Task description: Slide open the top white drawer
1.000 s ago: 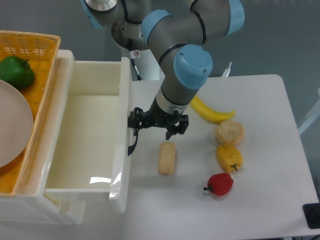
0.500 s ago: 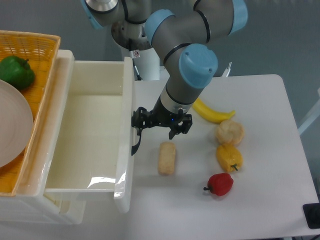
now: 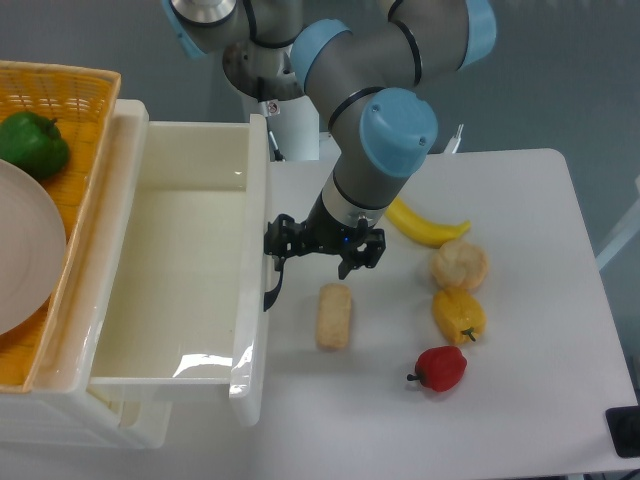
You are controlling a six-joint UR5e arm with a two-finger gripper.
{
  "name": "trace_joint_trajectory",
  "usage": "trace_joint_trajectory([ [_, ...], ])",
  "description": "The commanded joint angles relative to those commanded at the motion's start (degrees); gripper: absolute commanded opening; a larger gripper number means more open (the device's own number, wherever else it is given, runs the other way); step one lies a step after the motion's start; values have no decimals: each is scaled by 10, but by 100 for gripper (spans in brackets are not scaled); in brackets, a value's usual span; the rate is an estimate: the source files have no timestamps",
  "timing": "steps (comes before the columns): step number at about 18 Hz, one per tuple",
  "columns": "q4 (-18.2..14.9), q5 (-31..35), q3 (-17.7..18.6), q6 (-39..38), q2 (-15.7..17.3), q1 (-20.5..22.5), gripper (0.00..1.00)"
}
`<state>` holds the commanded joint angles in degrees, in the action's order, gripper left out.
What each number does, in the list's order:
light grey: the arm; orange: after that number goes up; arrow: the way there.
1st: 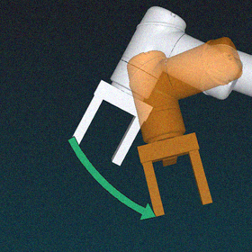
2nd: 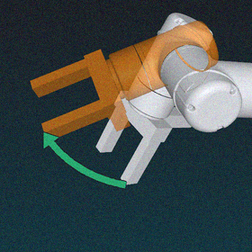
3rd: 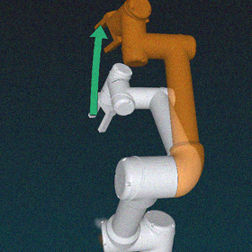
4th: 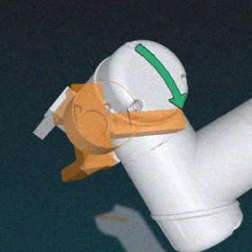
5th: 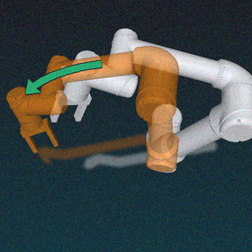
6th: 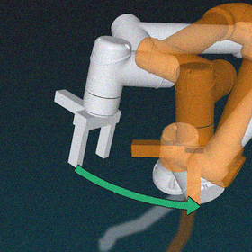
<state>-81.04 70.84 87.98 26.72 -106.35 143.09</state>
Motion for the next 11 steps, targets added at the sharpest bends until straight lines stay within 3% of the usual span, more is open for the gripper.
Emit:
trace_joint_trajectory([
  [11, -4, -30, 2, -1, 1, 15, 100],
])
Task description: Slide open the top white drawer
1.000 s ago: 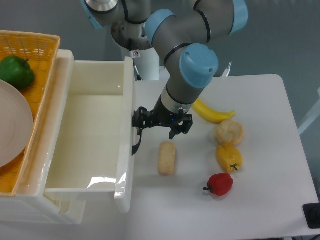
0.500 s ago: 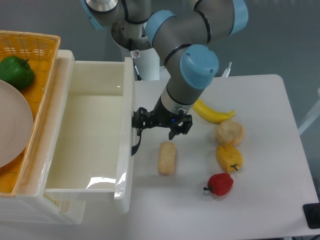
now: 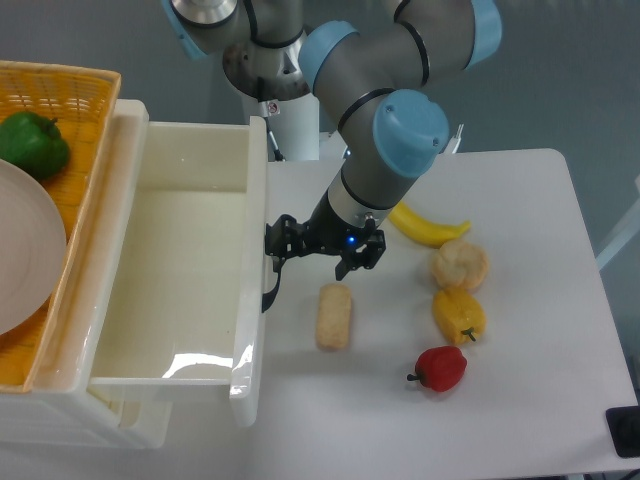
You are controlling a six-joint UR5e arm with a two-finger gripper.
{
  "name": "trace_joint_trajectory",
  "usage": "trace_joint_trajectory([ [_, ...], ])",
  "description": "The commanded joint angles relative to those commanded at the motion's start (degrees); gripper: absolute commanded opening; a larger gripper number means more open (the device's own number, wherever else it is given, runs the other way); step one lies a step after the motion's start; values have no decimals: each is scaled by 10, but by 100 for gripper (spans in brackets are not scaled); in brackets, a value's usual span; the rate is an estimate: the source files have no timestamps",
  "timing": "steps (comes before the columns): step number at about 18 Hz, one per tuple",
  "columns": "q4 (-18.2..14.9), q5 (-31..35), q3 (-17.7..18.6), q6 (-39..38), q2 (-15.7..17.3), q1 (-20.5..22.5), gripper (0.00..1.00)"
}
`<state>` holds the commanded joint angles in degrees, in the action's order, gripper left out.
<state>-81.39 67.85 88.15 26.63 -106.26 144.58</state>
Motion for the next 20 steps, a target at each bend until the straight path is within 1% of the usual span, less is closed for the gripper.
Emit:
trace_joint_trajectory([
  [4, 4, 5, -1, 2, 3, 11, 100],
  [7, 10, 46, -1, 24, 6, 11, 100],
  [10, 26, 58, -1, 40, 5, 11, 100],
  [12, 45, 61, -2, 44, 4, 11, 100],
  [14, 58, 94, -2, 66, 5, 11, 100],
  [16, 62, 122, -3, 115, 5, 11, 100],
  [18, 62, 134, -1, 149, 4, 13, 100],
  [19, 66, 135, -2, 152, 3, 15, 100],
  [20, 76, 139, -2, 153, 3, 17, 100],
])
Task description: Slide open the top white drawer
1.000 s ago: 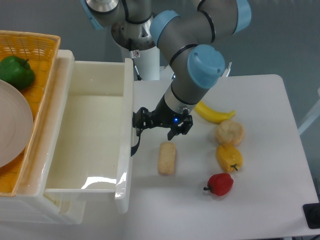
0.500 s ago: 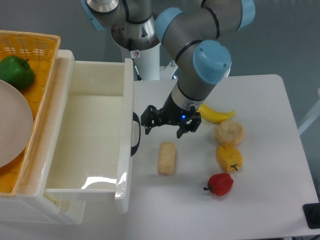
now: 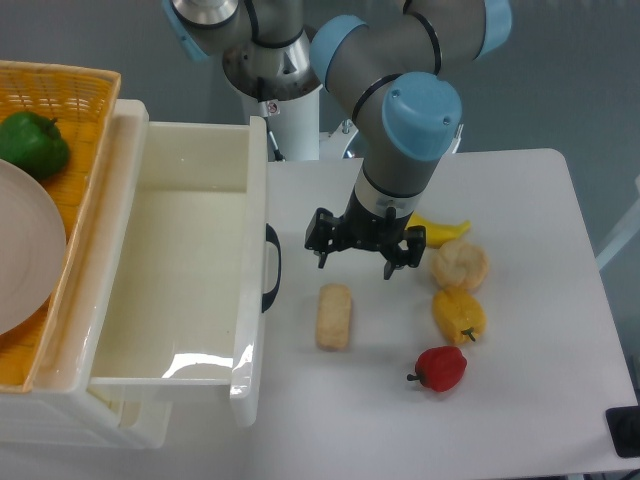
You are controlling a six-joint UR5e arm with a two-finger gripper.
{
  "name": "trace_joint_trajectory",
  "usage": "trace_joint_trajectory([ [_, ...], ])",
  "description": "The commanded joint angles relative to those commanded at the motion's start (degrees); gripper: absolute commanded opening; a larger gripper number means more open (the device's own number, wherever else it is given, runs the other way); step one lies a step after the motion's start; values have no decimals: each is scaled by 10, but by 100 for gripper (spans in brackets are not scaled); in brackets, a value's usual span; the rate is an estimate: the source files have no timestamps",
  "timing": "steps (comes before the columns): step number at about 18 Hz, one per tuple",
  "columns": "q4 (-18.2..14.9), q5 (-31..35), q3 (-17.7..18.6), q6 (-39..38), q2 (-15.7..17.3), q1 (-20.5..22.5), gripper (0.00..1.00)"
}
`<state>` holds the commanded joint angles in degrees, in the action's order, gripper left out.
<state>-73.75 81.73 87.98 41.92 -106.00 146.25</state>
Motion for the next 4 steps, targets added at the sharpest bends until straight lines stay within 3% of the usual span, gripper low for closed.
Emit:
trace_joint_trajectory([
  [4, 10, 0, 1, 0, 1, 3, 100],
])
